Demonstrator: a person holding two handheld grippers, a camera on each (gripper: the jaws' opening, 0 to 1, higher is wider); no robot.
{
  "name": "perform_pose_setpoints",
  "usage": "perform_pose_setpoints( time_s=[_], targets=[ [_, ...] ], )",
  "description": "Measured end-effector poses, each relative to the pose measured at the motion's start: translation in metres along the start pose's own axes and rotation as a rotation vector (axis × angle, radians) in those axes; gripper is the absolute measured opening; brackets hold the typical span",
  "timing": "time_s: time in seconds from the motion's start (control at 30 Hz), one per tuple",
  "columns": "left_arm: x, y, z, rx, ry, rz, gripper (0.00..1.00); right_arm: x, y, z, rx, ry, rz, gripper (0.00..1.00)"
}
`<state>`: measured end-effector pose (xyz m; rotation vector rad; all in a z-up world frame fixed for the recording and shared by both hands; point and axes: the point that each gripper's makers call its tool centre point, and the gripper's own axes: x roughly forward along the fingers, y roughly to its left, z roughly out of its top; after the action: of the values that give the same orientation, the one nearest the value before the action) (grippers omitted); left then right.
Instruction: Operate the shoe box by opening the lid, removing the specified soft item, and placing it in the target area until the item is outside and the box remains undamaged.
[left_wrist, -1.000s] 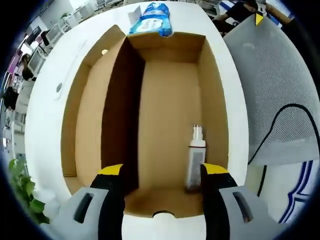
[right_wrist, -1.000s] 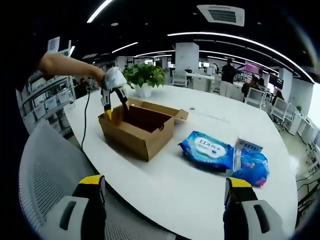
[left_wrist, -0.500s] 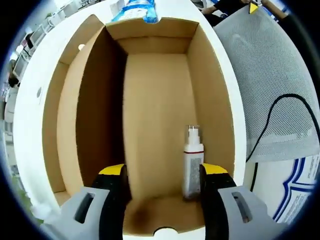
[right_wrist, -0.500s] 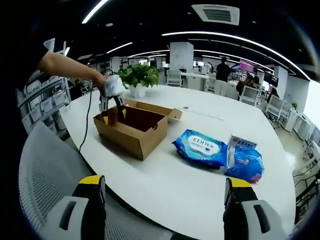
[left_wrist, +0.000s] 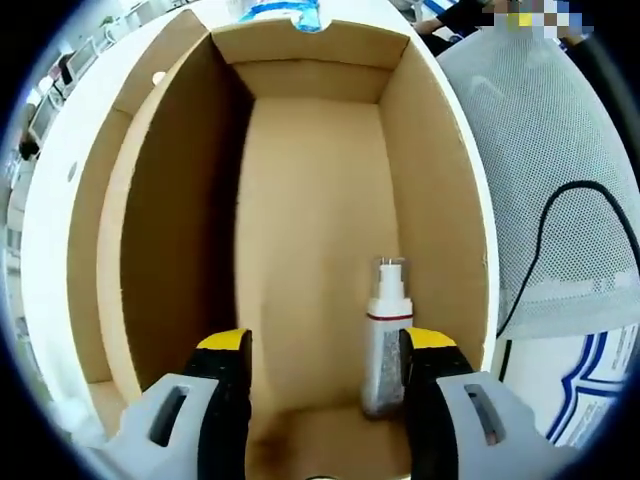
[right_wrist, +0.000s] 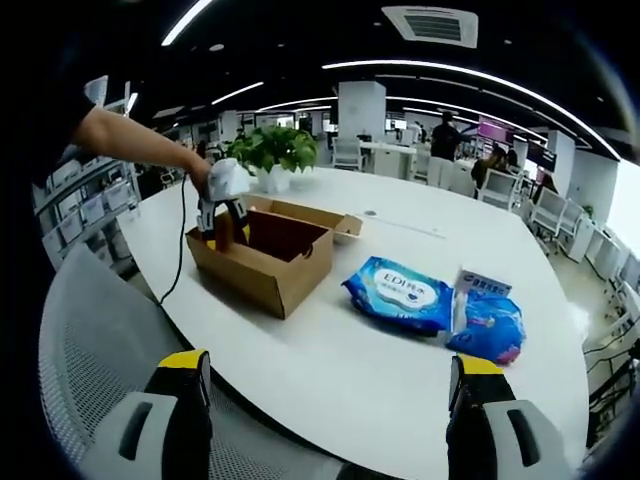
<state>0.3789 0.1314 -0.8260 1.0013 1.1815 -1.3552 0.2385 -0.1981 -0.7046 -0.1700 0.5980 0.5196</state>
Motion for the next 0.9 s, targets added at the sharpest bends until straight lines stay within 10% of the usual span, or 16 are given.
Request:
perform_pose_setpoints(
  time_s=[0.27, 0.9],
  targets=[
    [-0.004, 0.012, -0.001, -0.009, -0.024, 0.057, 0.51, 0.003, 0.003, -0.004, 0.011, 0.008, 0.008, 1.00],
    [0.006, -0.007, 0.019, -0.095, -0.118, -0.055, 0.62, 0.005, 0.002, -0.009, 0.026, 0.014, 0.009, 1.00]
  ],
)
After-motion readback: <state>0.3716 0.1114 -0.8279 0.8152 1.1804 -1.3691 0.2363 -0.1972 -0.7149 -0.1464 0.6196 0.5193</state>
